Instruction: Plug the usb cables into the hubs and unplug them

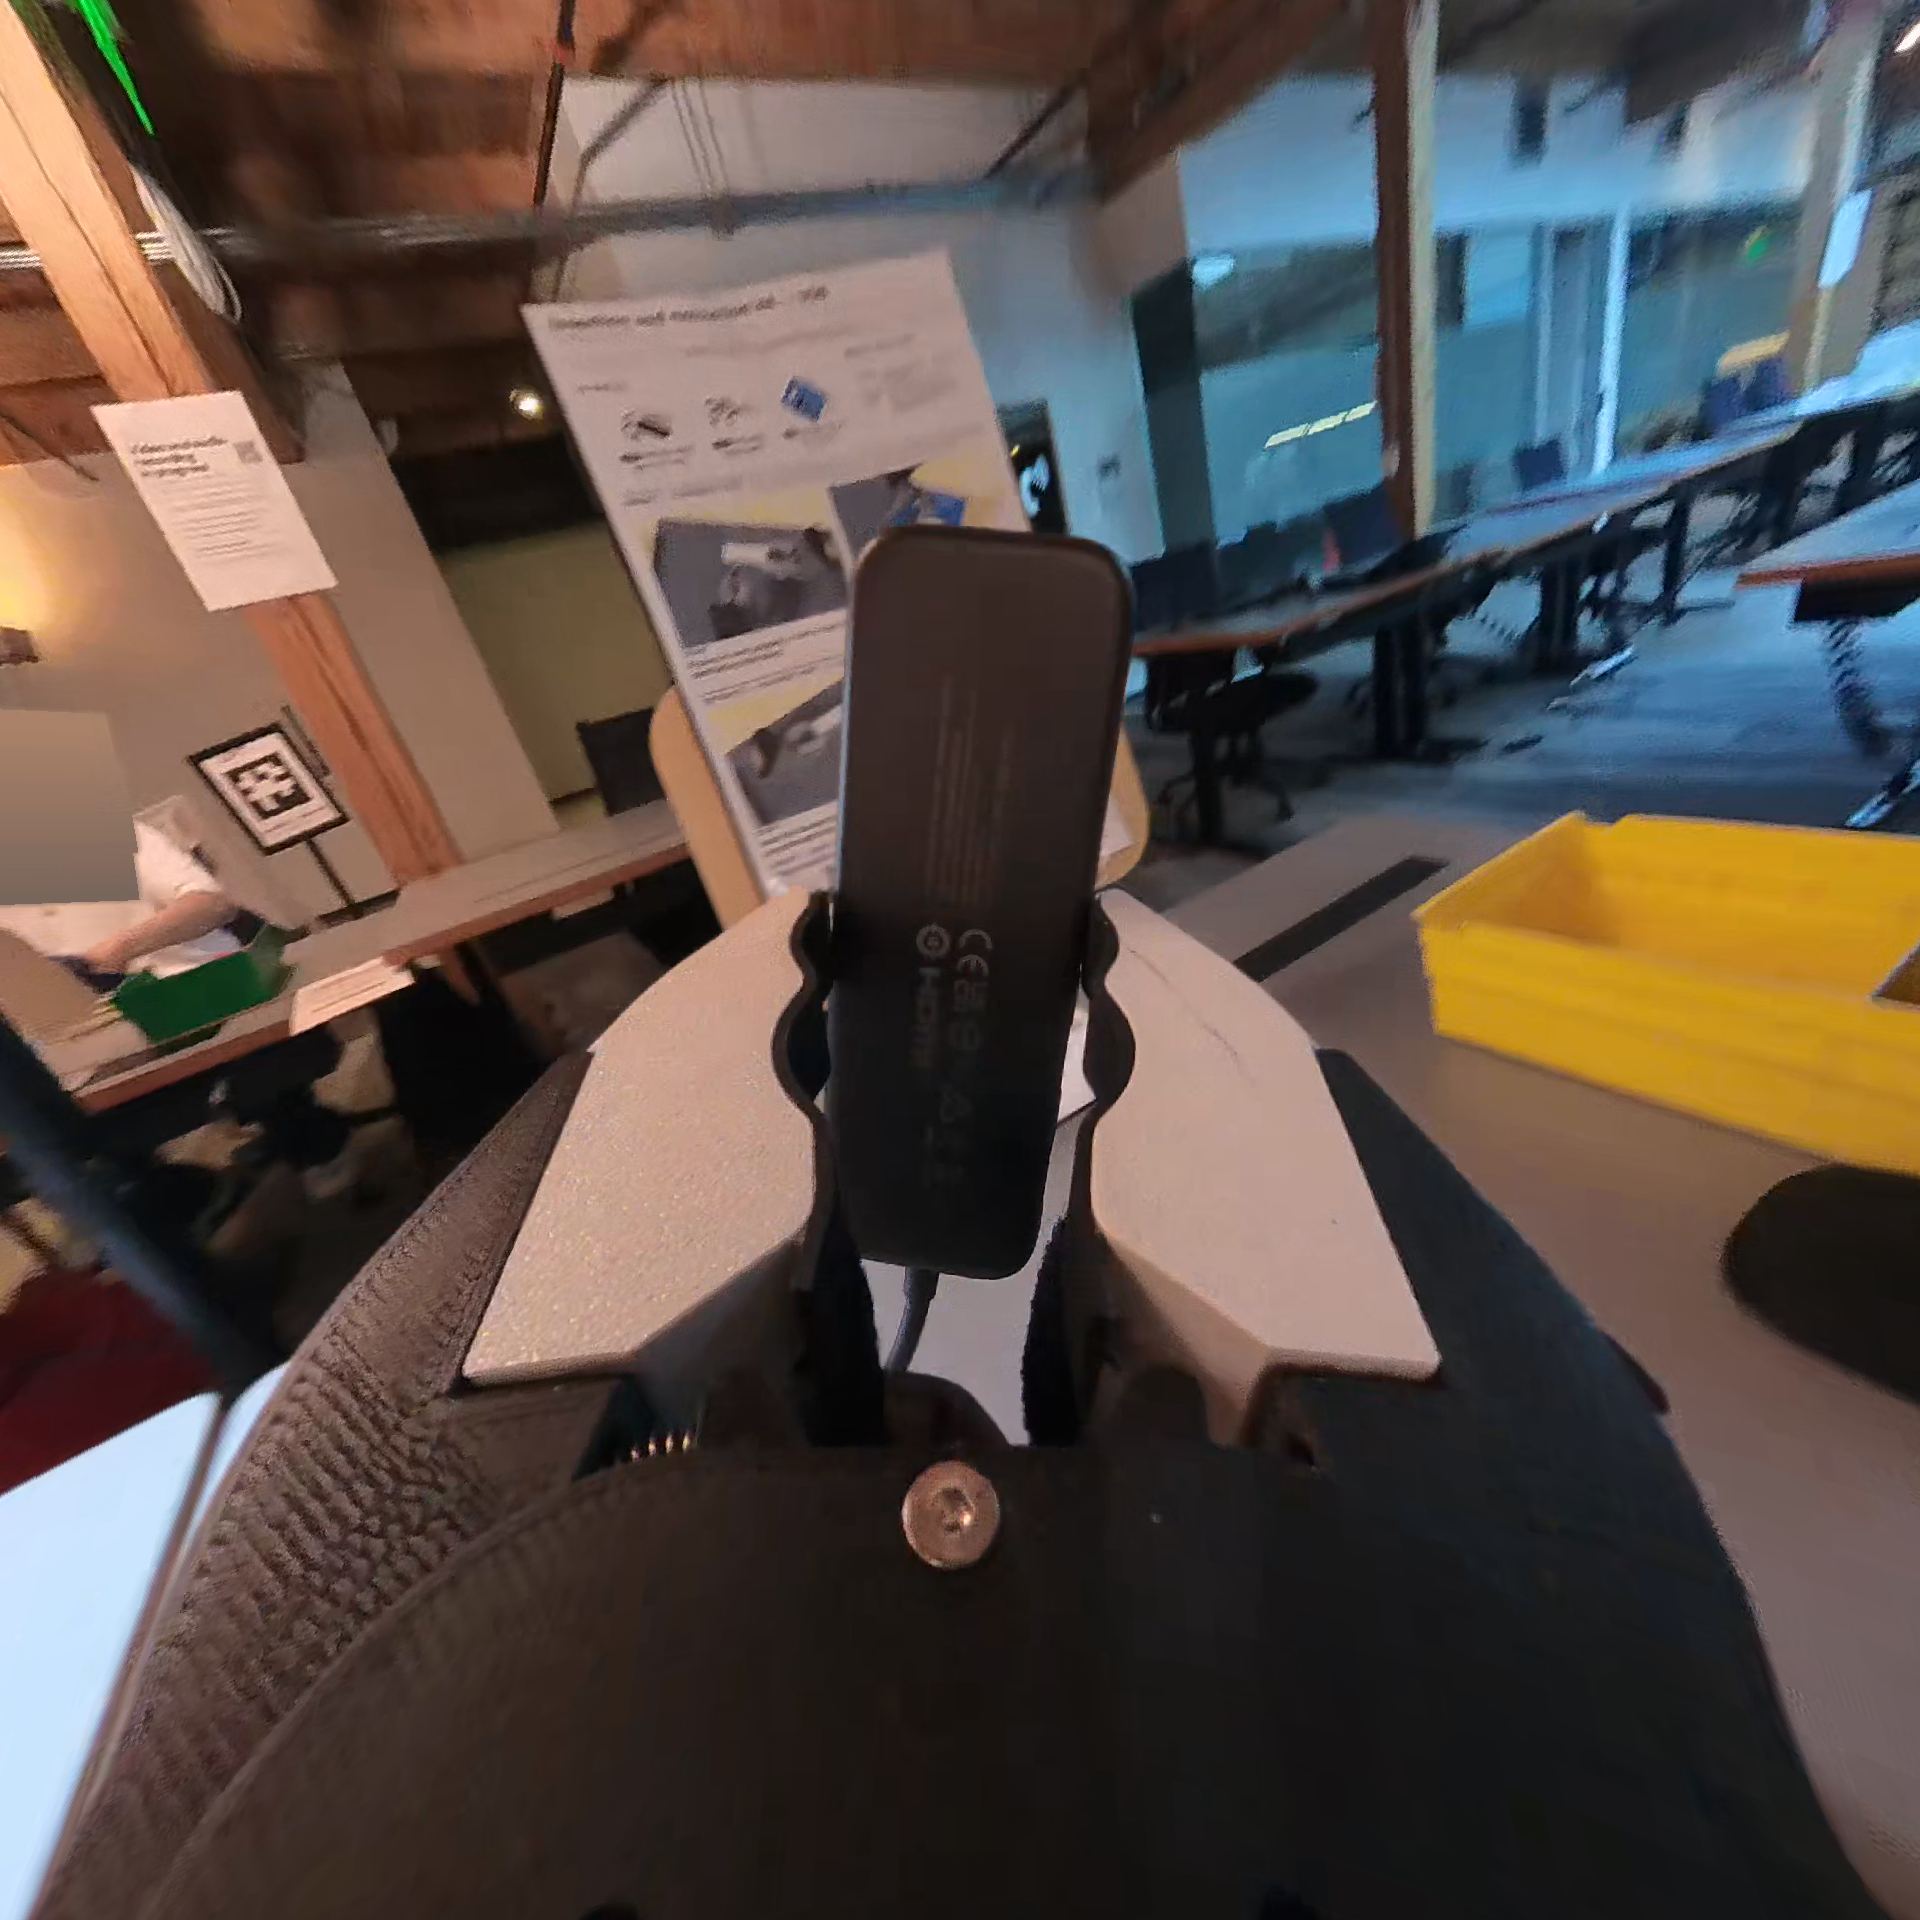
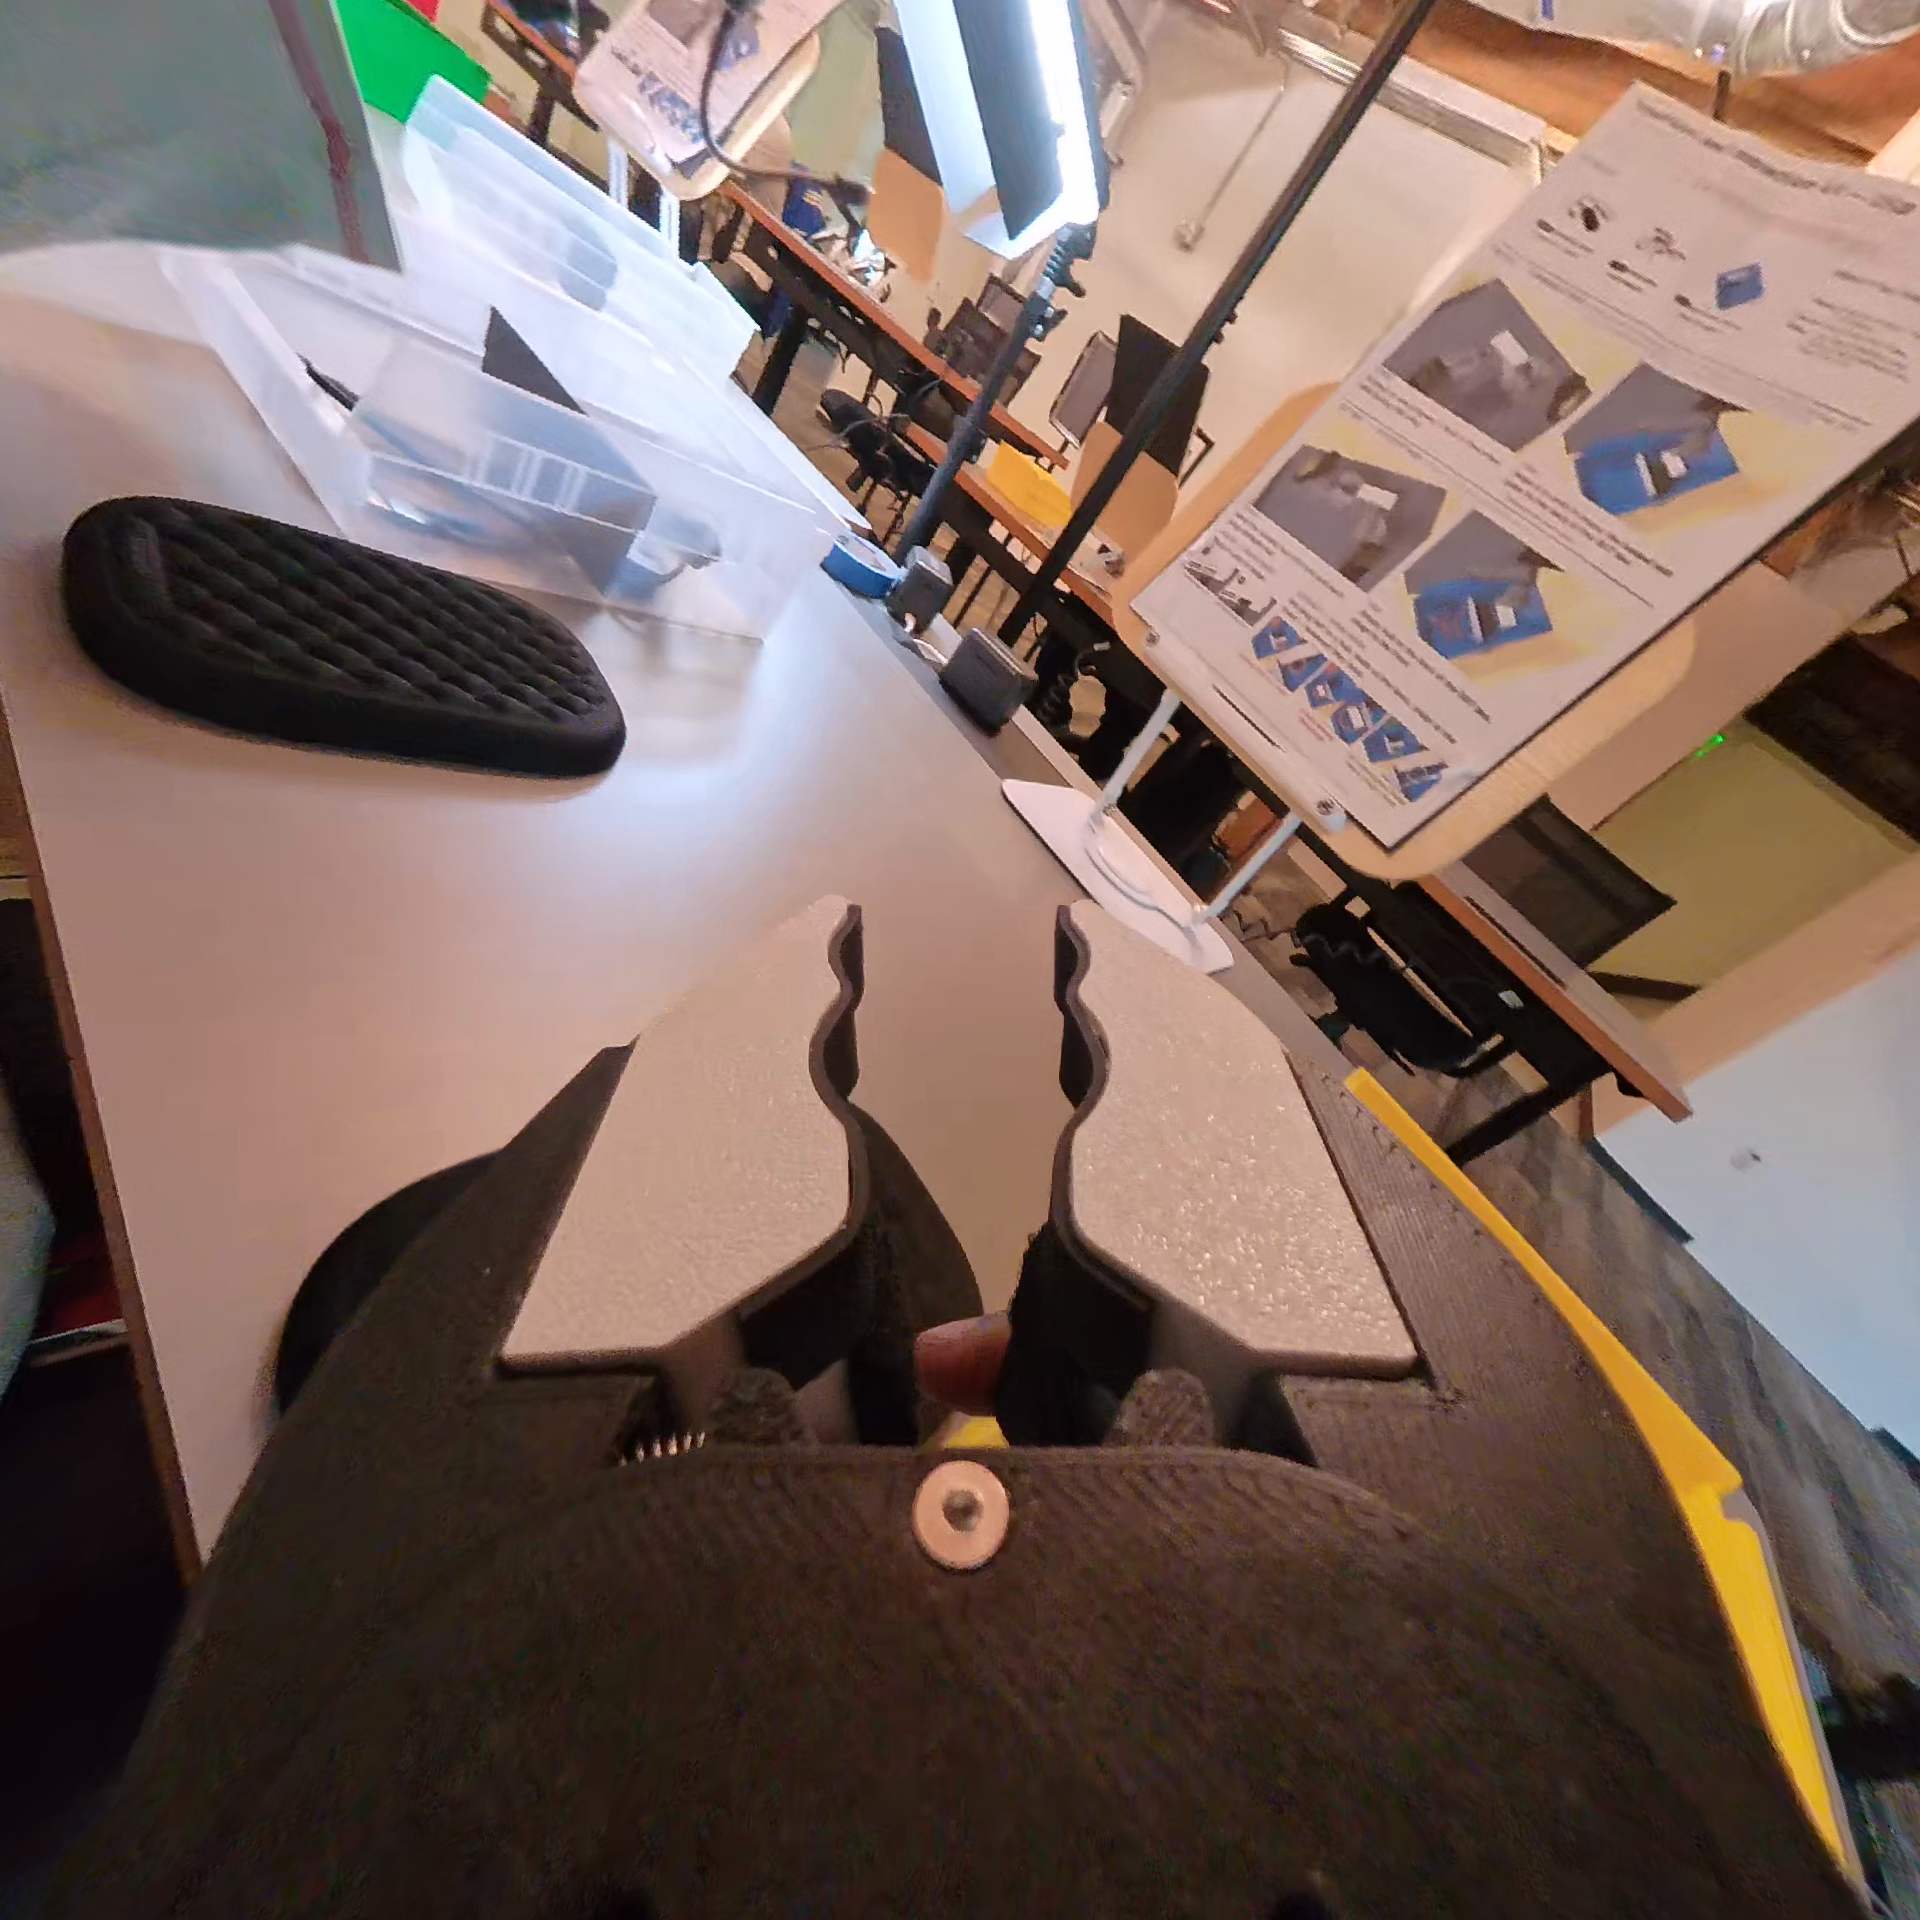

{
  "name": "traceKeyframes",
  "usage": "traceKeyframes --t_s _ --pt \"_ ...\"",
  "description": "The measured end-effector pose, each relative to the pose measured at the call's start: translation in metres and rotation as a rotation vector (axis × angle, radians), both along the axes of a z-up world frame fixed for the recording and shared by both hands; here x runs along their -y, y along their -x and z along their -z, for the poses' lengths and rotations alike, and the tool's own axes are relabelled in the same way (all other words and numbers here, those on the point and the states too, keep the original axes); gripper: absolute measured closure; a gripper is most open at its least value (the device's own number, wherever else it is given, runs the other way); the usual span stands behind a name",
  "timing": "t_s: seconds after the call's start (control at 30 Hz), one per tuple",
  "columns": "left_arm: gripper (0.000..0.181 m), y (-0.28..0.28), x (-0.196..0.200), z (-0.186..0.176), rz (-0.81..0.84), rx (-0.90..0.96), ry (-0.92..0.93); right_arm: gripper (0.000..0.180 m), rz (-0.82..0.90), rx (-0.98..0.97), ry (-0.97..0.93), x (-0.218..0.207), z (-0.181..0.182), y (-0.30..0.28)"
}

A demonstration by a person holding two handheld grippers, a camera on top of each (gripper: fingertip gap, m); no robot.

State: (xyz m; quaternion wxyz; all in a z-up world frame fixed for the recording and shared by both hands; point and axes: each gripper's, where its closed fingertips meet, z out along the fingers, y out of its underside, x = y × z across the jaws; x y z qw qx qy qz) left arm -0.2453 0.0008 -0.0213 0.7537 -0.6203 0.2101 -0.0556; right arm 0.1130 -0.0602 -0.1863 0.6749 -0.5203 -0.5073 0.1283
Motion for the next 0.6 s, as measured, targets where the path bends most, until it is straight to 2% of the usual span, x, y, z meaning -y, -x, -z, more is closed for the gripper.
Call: traceKeyframes --t_s 0.23,0.47,0.6 --pt "0.134 -0.066 0.016 0.011 0.23 0.319 -0.039 0.143 -0.142 -0.149 -0.037 0.011 -0.021 0.046" --pt "0.134 -0.11 0.023 0.033 0.471 0.788 0.01 0.131 -0.237 -0.275 -0.124 0.019 -0.041 0.113" --pt "0.134 -0.126 0.016 0.052 0.552 0.993 0.085 0.133 -0.216 -0.34 -0.131 0.015 -0.046 0.138"
